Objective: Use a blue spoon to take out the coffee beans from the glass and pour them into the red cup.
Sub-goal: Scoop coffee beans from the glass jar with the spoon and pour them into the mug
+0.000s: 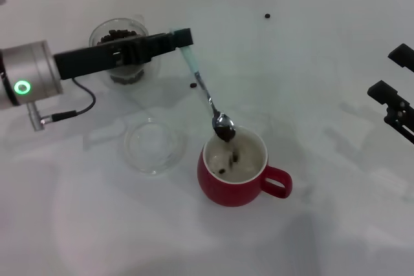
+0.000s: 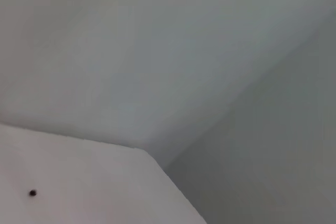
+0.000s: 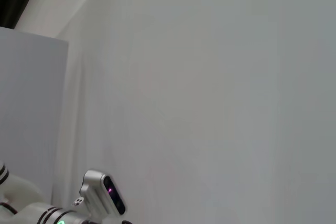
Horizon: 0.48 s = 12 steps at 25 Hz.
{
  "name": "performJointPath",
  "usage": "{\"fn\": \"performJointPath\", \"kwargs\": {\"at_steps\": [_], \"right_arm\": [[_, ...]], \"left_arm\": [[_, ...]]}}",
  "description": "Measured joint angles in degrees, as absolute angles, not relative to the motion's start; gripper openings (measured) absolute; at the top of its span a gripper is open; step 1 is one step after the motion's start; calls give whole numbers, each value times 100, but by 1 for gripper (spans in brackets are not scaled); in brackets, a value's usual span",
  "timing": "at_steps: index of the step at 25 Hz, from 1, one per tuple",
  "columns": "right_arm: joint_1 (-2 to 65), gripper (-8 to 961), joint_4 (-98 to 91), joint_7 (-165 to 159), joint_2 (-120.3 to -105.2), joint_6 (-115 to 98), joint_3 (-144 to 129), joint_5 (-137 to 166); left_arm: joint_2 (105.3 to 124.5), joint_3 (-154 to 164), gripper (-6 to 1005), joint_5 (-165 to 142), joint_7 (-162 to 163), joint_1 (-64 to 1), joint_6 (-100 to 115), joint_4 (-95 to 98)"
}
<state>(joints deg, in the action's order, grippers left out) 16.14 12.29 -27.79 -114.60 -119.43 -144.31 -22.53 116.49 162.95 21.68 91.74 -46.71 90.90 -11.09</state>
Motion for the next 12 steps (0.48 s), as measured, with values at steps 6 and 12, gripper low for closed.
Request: {"fn": "performJointPath", "kwargs": {"at_steps": [6, 12], "right_arm": [[1592, 589, 1246, -2790, -11460, -11916, -14431, -2287], [1579, 589, 1213, -2793, -11460, -11802, -14431, -2287]], "left_arm": [[11670, 16295, 123, 1782, 8522, -5045, 9174, -1055], [11718, 16295, 123, 1514, 8219, -5333, 9316, -1005]]}}
